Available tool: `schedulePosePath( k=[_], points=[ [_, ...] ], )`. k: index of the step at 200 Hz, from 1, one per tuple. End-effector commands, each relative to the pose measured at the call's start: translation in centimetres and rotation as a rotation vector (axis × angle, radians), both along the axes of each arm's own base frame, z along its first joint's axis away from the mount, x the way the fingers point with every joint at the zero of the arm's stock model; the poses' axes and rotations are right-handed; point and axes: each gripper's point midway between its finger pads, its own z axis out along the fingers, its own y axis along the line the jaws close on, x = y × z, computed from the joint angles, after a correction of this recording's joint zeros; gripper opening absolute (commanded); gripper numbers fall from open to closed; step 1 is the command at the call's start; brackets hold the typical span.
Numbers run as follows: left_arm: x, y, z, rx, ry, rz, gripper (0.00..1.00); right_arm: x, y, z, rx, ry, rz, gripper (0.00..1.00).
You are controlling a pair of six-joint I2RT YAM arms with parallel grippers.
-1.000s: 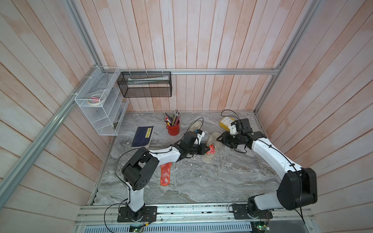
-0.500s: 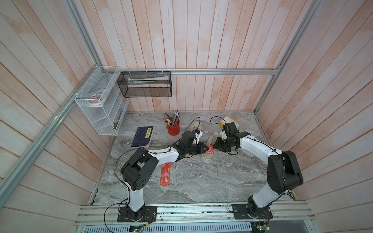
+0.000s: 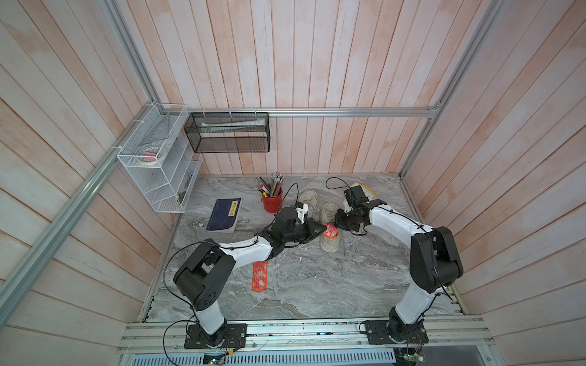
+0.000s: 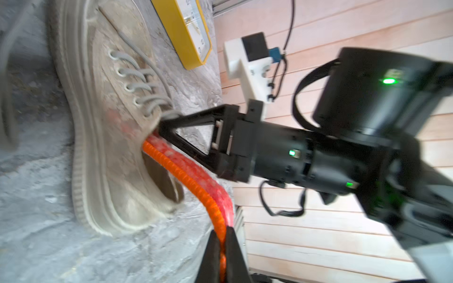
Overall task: Remove the insole from the shoe
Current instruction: Remove the insole from the shoe, then place the insole at the center of the board.
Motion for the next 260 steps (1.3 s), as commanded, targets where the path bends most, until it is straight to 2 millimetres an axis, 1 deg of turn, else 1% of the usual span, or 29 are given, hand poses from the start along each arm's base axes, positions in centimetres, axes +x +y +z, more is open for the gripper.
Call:
schedulePosePath(
  k=[1, 18, 43, 69, 83, 95, 107, 116, 123, 131, 140, 143, 147, 161, 167, 171, 173, 181, 189, 200, 207, 210, 225, 240, 245, 247, 249, 252, 260],
  points=[
    [-0.7, 0.3, 4.0, -0.177, 0.086, 0.019, 0.0, 3.1, -1.6, 0.3, -0.075, -0.075, -0.053, 0.0],
    [-1.5, 0.8, 4.2, -0.206, 0.15, 0.035, 0.0, 4.4, -1.6, 0.3, -0.089, -0.089, -0.05, 0.0],
    [-2.1, 2.6, 4.9, -0.202, 0.18, 0.099, 0.0, 5.8, -1.4, -0.1, -0.101, -0.092, -0.035, 0.0],
    [-2.7, 3.6, 6.0, -0.233, 0.227, 0.132, 0.0, 6.6, -1.3, -0.7, -0.118, -0.086, -0.01, 0.0],
    [-3.1, 4.1, 6.8, -0.249, 0.24, 0.143, 0.0, 7.0, -1.3, -0.9, -0.131, -0.086, 0.002, 0.0],
    [-3.3, 4.6, 7.1, -0.242, 0.249, 0.158, 0.0, 7.2, -1.3, -0.9, -0.132, -0.084, 0.01, 0.0],
    [-3.5, 5.1, 7.1, -0.234, 0.261, 0.177, 0.0, 7.3, -1.2, -0.6, -0.126, -0.085, 0.012, 0.11],
    [-3.6, 5.4, 7.2, -0.236, 0.271, 0.187, 0.0, 7.3, -1.1, -0.1, -0.11, -0.089, 0.017, 0.24],
    [-3.7, 5.5, 7.2, -0.244, 0.283, 0.192, 0.0, 7.3, -0.9, 0.7, -0.094, -0.09, 0.019, 0.31],
    [-3.8, 5.6, 7.2, -0.256, 0.294, 0.2, 0.0, 7.3, -0.9, 2.3, -0.075, -0.107, 0.01, 0.37],
    [-3.8, 5.7, 7.3, -0.261, 0.301, 0.206, 0.0, 7.2, -1.0, 4.2, -0.047, -0.127, -0.007, 0.42],
    [-3.8, 5.8, 7.3, -0.26, 0.302, 0.207, 0.0, 7.0, -1.1, 4.9, -0.035, -0.134, -0.014, 0.48],
    [-3.8, 5.8, 7.4, -0.262, 0.3, 0.207, 0.0, 6.8, -1.4, 5.7, -0.024, -0.14, -0.028, 0.52],
    [-3.8, 5.9, 7.7, -0.265, 0.291, 0.208, 0.0, 5.3, -2.1, 8.3, 0.019, -0.158, -0.07, 0.58],
    [-3.7, 5.8, 7.8, -0.265, 0.286, 0.208, 0.0, 4.4, -2.4, 8.9, 0.04, -0.15, -0.087, 0.61],
    [-3.7, 5.8, 7.8, -0.265, 0.286, 0.208, 0.0, 3.6, -2.5, 9.5, 0.064, -0.147, -0.104, 0.61],
    [-3.7, 5.8, 7.8, -0.267, 0.285, 0.208, 0.0, 3.2, -2.5, 9.4, 0.075, -0.133, -0.116, 0.61],
    [-3.6, 5.8, 7.8, -0.272, 0.283, 0.205, 0.0, 1.5, -2.4, 10.1, 0.139, -0.101, -0.152, 0.6],
    [-3.6, 5.7, 7.8, -0.281, 0.283, 0.2, 0.0, 0.0, -2.1, 10.7, 0.2, -0.078, -0.176, 0.58],
    [-3.5, 5.6, 7.7, -0.289, 0.284, 0.194, 0.0, -2.1, -2.0, 11.5, 0.287, -0.034, -0.278, 0.54],
    [-3.5, 5.6, 7.7, -0.294, 0.282, 0.192, 0.0, -3.2, -1.1, 12.2, 0.377, -0.018, -0.304, 0.52],
    [-3.5, 5.6, 7.7, -0.293, 0.28, 0.191, 0.0, -3.7, -0.6, 13.0, 0.426, -0.02, -0.306, 0.52],
    [-3.5, 5.5, 7.6, -0.29, 0.279, 0.187, 0.0, -5.9, 1.4, 14.2, 0.612, 0.041, -0.372, 0.51],
    [-3.6, 5.5, 7.5, -0.29, 0.28, 0.184, 0.0, -7.1, 2.9, 15.4, 0.764, 0.079, -0.443, 0.56],
    [-3.6, 5.5, 7.4, -0.288, 0.284, 0.184, 0.0, -7.4, 3.3, 15.8, 0.805, 0.087, -0.462, 0.59],
    [-3.6, 5.5, 7.3, -0.287, 0.285, 0.184, 0.0, -7.5, 3.4, 15.9, 0.821, 0.088, -0.468, 0.63],
    [-3.7, 5.5, 7.3, -0.287, 0.285, 0.184, 0.0, -7.5, 3.5, 16.1, 0.837, 0.088, -0.472, 0.69],
    [-3.7, 5.5, 7.3, -0.287, 0.285, 0.184, 0.0, -7.6, 3.8, 16.2, 0.861, 0.09, -0.476, 0.75],
    [-3.7, 5.6, 7.3, -0.284, 0.285, 0.184, 0.0, -7.8, 4.4, 16.6, 0.919, 0.104, -0.489, 0.78]
  ],
)
